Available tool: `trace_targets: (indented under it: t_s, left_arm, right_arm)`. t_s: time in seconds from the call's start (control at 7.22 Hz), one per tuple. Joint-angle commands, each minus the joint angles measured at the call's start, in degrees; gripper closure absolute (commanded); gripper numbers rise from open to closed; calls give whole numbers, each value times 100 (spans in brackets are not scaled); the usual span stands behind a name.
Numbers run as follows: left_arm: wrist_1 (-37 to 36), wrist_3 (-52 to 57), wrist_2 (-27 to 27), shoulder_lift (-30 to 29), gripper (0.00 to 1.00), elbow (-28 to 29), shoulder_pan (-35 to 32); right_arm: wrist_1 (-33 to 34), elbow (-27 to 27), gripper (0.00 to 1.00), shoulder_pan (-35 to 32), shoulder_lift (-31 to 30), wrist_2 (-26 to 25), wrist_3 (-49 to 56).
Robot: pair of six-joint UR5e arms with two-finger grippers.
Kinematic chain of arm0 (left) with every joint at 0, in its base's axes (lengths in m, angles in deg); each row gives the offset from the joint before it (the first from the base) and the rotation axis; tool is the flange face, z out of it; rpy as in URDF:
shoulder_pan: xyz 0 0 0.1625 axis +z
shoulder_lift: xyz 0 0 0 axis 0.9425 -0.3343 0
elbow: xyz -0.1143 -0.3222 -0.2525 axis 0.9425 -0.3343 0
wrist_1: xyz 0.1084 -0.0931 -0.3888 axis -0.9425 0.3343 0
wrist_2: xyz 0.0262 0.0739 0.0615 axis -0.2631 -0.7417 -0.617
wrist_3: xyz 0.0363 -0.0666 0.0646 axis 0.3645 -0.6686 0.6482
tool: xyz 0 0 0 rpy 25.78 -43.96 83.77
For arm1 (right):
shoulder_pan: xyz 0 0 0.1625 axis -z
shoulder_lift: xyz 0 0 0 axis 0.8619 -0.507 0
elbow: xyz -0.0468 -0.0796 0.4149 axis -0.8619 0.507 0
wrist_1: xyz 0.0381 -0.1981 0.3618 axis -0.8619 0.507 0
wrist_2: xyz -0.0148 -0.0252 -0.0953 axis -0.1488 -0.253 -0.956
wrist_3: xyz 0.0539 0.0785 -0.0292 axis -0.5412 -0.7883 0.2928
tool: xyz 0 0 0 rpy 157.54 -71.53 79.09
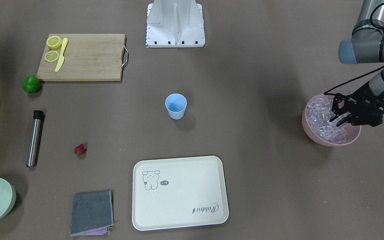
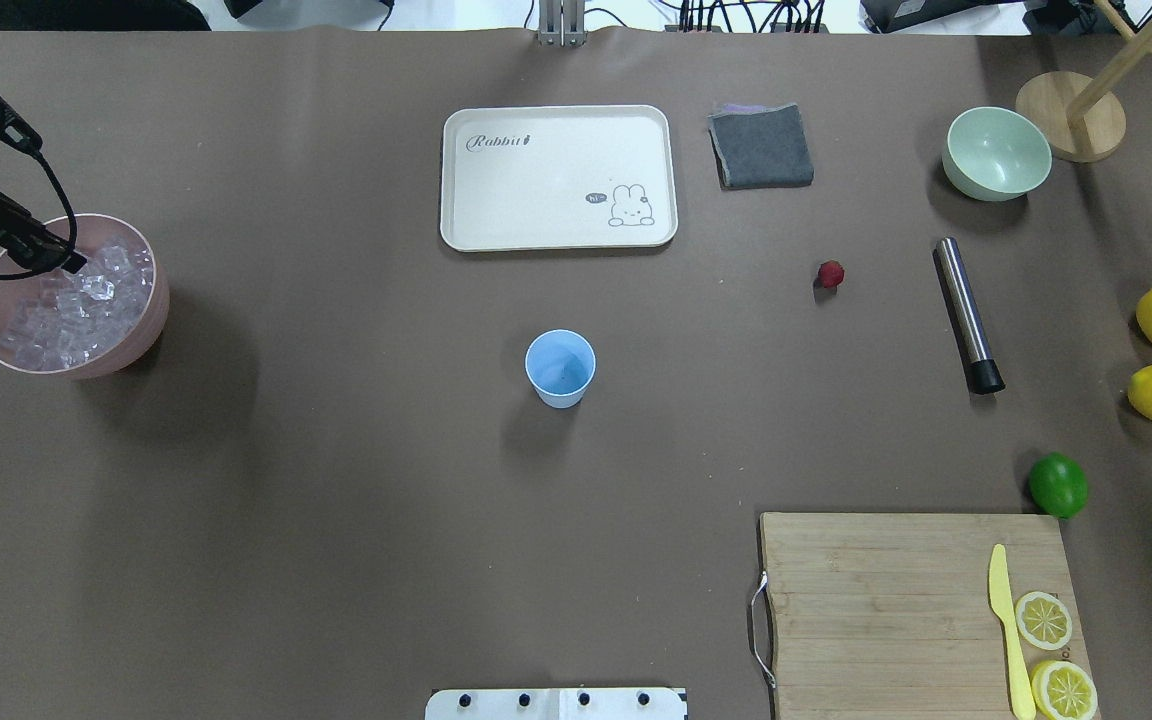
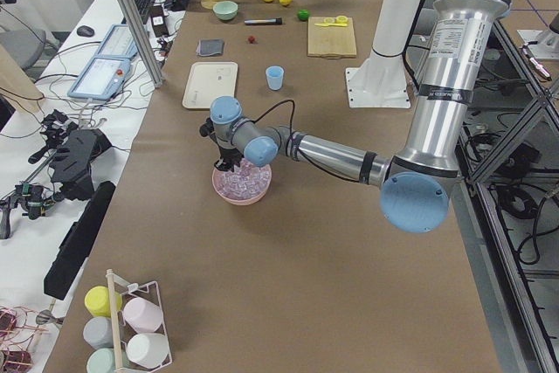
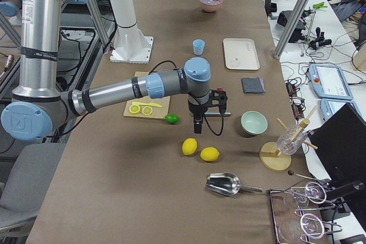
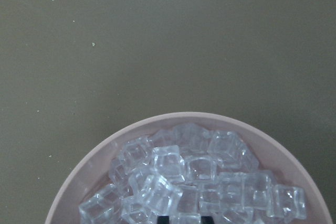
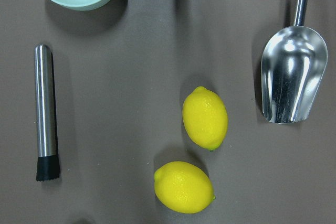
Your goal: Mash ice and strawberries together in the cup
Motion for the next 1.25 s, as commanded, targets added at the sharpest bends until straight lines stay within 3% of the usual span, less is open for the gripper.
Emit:
trace_targets:
  t_s: [0.0, 0.42, 0.69, 0.97, 1.11]
  left_arm:
    - [-20, -103, 235, -225, 100, -71, -119]
    - [146, -1350, 227, -972, 100, -158, 309]
    - [182, -2611, 191, -1489, 100, -159, 976]
    - [758, -3807, 157, -1703, 100, -177, 1337]
    - [1101, -4482, -122, -1894, 100, -159, 1679]
  right_arm:
    - [0, 17, 0, 0, 9, 1, 0]
    - [0, 25, 0, 0, 61, 10, 9]
    - [0, 26, 0, 0, 79, 19, 0]
    - [0, 26, 0, 0, 70, 28, 0]
    - [0, 26, 0, 0, 70, 36, 0]
